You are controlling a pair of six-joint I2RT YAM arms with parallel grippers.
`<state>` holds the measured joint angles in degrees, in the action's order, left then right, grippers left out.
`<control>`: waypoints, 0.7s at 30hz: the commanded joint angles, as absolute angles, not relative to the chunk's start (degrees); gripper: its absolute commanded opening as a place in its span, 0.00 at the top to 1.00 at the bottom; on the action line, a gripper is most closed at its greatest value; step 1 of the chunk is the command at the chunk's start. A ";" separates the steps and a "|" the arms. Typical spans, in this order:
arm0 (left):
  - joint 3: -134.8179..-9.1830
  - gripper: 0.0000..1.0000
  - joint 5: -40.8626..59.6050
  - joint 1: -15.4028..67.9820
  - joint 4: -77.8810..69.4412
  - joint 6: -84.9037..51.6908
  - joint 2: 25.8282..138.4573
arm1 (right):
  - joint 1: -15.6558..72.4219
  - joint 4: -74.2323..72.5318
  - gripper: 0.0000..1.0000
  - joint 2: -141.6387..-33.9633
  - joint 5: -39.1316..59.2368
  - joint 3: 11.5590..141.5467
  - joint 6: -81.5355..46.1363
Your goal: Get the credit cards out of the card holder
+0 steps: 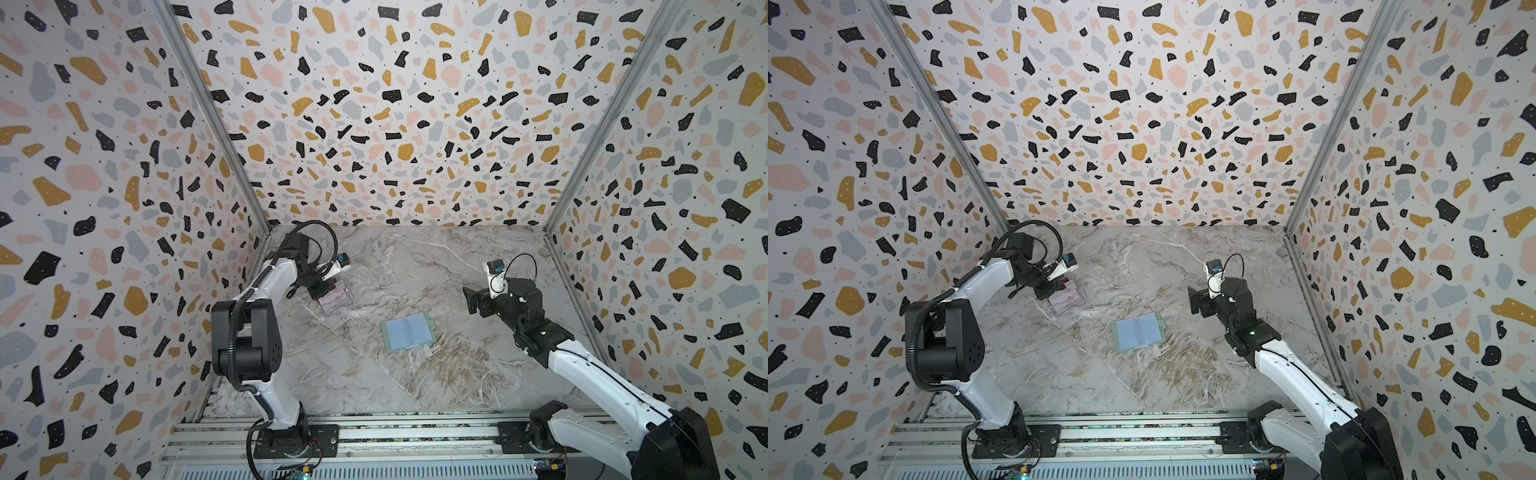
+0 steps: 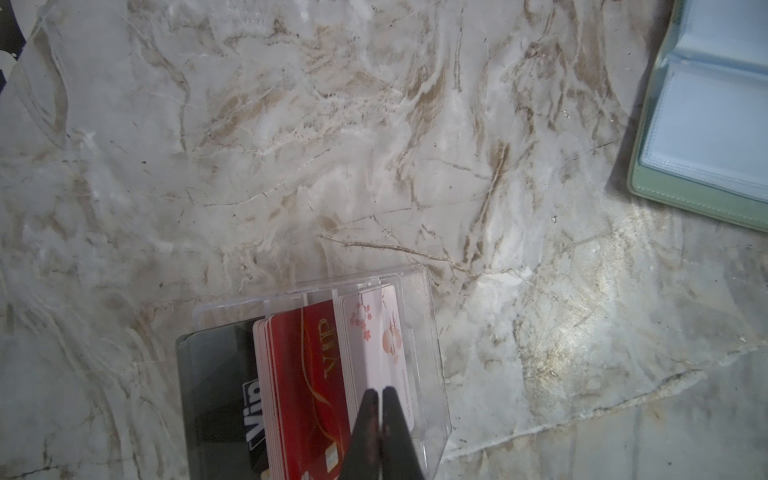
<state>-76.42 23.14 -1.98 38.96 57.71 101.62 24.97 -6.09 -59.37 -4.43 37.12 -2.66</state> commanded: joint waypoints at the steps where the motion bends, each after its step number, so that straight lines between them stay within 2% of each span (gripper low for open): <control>1: -76.82 1.00 24.33 -2.29 40.00 58.30 102.76 | 24.77 -6.84 0.01 -58.16 -4.00 38.15 -2.33; 21: -73.46 1.00 24.22 -2.29 36.47 55.42 104.85 | 24.77 -6.81 0.01 -57.59 -3.59 37.72 -2.46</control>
